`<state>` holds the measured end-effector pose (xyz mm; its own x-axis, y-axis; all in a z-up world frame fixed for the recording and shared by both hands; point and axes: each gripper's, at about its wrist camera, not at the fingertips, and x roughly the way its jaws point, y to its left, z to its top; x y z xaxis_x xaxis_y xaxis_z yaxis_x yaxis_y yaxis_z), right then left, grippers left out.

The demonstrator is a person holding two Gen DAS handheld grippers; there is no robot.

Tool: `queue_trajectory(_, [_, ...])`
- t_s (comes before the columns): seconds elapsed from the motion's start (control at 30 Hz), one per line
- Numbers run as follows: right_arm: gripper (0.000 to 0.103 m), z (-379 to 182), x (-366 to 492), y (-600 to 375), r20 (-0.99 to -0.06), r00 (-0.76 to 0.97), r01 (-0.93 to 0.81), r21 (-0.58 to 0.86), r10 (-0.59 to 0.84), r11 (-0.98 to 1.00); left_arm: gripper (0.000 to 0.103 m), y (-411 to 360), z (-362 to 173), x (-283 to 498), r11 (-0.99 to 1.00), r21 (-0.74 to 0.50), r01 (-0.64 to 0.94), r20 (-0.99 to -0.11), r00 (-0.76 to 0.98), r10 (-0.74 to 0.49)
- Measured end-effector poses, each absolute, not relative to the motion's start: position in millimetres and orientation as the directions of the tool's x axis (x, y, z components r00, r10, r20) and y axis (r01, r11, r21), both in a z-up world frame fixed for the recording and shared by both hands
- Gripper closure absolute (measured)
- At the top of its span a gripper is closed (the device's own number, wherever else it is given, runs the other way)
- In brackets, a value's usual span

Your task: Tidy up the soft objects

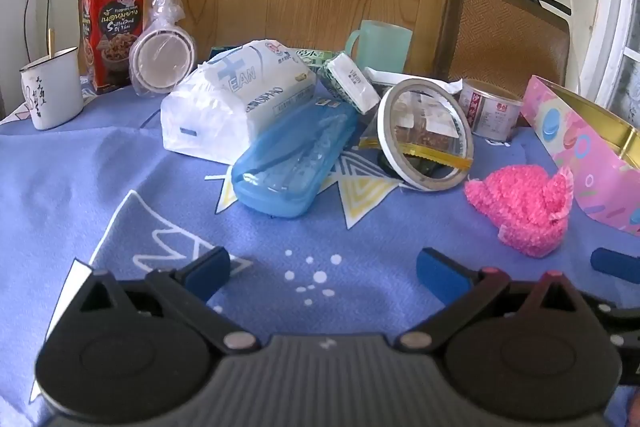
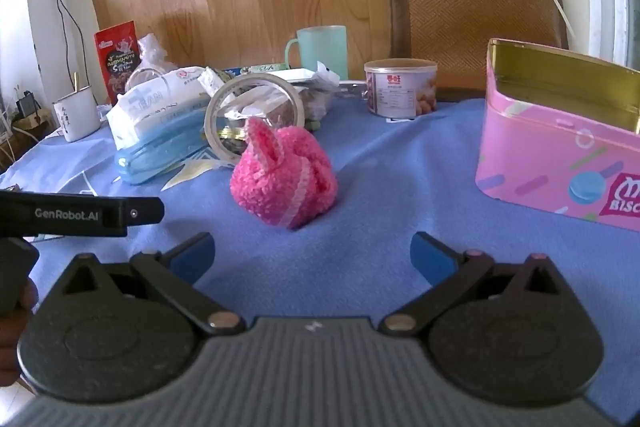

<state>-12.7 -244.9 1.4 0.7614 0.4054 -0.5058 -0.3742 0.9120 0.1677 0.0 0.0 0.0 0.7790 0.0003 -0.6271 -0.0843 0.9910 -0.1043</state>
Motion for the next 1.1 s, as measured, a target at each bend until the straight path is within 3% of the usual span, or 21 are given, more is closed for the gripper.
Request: queue_trajectory(1.1, [0.0,1.8,-13.0,-244.8,-0.506,0.76,-0.376,0.17,0.408,0.911,0.0,-1.2,0.3,-0.9,0.991,-0.107,-0.085,-0.626,0.78,-0.001])
